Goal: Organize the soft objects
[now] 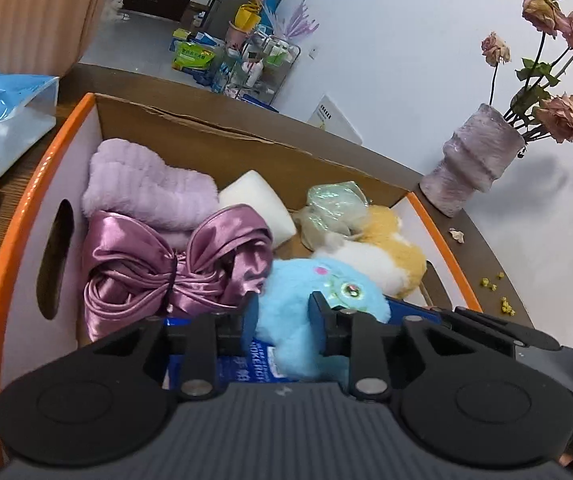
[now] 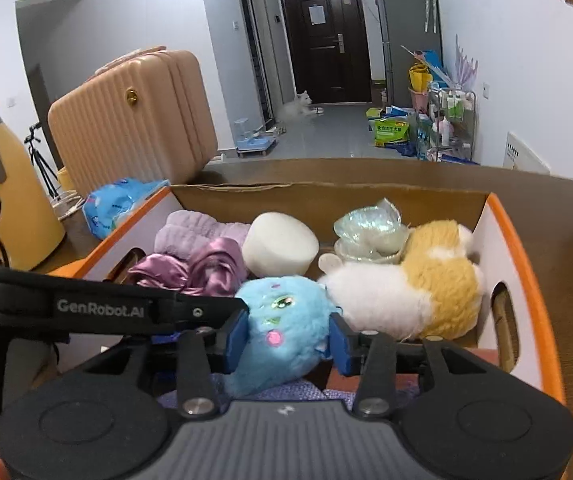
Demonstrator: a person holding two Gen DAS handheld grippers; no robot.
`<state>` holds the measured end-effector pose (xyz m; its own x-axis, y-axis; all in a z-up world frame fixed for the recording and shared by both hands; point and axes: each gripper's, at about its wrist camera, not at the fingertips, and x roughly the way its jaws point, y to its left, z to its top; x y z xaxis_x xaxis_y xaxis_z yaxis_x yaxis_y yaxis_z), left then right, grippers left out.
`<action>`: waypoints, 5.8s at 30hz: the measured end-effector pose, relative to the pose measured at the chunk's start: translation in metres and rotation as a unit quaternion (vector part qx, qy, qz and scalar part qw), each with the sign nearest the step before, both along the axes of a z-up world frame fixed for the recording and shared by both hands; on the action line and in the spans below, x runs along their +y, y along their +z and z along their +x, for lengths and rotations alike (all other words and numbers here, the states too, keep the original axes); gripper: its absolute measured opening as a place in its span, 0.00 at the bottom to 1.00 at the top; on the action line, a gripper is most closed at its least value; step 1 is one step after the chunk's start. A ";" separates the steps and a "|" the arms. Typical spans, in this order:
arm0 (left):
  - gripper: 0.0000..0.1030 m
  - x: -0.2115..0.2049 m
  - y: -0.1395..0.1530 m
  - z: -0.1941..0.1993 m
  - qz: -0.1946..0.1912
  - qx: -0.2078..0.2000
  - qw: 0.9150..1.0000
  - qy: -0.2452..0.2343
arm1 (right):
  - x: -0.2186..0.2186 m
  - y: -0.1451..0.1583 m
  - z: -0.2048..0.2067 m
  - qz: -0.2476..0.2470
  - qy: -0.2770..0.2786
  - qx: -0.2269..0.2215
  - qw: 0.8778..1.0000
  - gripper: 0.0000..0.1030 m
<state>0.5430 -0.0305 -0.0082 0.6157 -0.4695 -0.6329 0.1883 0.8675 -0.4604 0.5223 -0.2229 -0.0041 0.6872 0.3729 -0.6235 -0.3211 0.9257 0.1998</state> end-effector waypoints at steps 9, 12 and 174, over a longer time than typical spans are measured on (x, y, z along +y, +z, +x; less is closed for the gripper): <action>0.45 -0.001 0.008 -0.011 0.030 -0.036 0.999 -0.001 | -0.001 -0.002 -0.001 -0.001 -0.004 -0.017 1.000 0.47; 0.49 0.001 0.025 -0.021 0.042 -0.053 0.998 -0.002 | -0.003 0.012 -0.010 -0.010 -0.004 -0.021 1.000 0.53; 1.00 0.040 0.012 -0.503 0.179 -0.300 0.928 0.131 | -0.037 -0.013 -0.471 -0.022 -0.089 -0.224 0.970 1.00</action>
